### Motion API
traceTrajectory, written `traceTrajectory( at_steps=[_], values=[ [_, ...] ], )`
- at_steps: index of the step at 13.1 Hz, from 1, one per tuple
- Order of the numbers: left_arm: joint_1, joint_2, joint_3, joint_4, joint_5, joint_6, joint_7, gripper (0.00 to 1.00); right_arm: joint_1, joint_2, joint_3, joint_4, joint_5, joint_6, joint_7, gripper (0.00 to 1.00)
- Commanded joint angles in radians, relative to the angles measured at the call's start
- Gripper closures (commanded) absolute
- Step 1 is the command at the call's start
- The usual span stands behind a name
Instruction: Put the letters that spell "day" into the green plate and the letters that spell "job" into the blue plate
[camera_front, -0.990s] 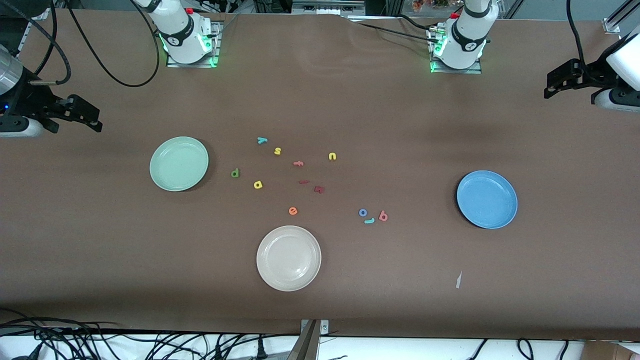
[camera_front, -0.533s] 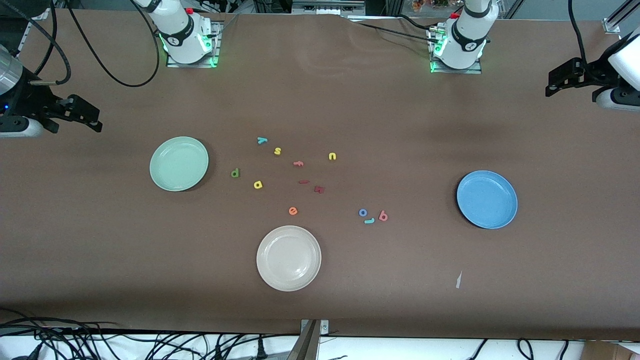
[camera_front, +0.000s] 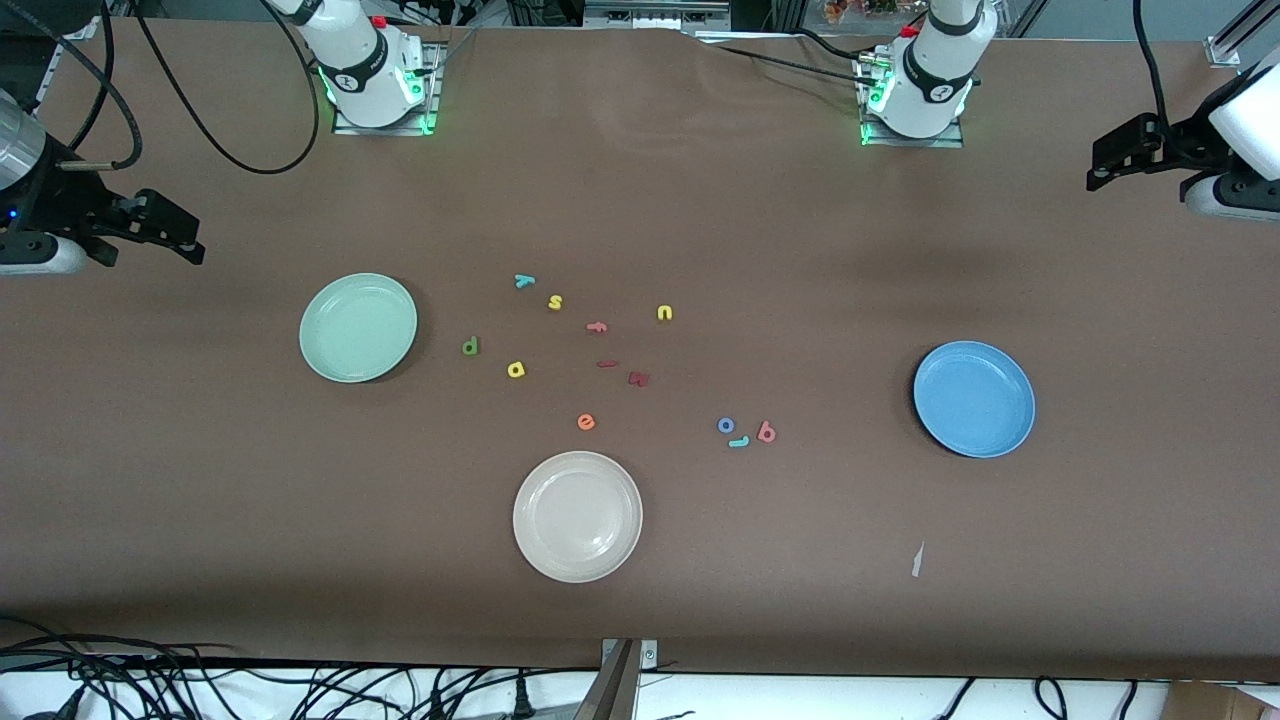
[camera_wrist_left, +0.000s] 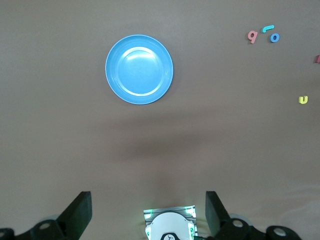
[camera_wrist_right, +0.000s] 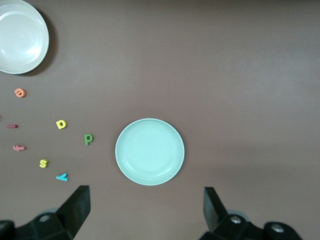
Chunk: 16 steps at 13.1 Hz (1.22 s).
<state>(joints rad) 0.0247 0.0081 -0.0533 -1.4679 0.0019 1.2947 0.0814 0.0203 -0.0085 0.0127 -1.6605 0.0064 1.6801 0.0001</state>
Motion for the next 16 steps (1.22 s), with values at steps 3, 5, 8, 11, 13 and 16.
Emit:
traceTrajectory(
  at_steps=[3, 5, 8, 11, 13, 16],
  values=[
    [-0.003, 0.010, -0.005, 0.043, 0.035, -0.012, 0.012, 0.00, 0.003, 0.004, 0.003, 0.012, -0.005, 0.000, 0.006, 0.00],
    [-0.011, 0.013, -0.005, 0.046, 0.033, -0.008, 0.012, 0.00, 0.003, 0.005, 0.003, 0.012, -0.003, 0.000, 0.006, 0.00],
    [-0.006, 0.013, -0.005, 0.046, 0.036, -0.008, 0.012, 0.00, 0.003, 0.004, 0.003, 0.013, -0.005, 0.000, 0.006, 0.00],
    [-0.006, 0.013, -0.003, 0.046, 0.035, -0.009, 0.012, 0.00, 0.003, 0.004, 0.003, 0.012, -0.003, 0.000, 0.006, 0.00],
    [-0.009, 0.013, -0.005, 0.046, 0.036, -0.009, 0.011, 0.00, 0.003, 0.005, 0.003, 0.012, -0.005, 0.000, 0.006, 0.00],
    [-0.008, 0.012, -0.005, 0.046, 0.035, -0.011, 0.012, 0.00, 0.003, 0.005, 0.003, 0.013, -0.005, -0.002, 0.006, 0.00]
  ],
)
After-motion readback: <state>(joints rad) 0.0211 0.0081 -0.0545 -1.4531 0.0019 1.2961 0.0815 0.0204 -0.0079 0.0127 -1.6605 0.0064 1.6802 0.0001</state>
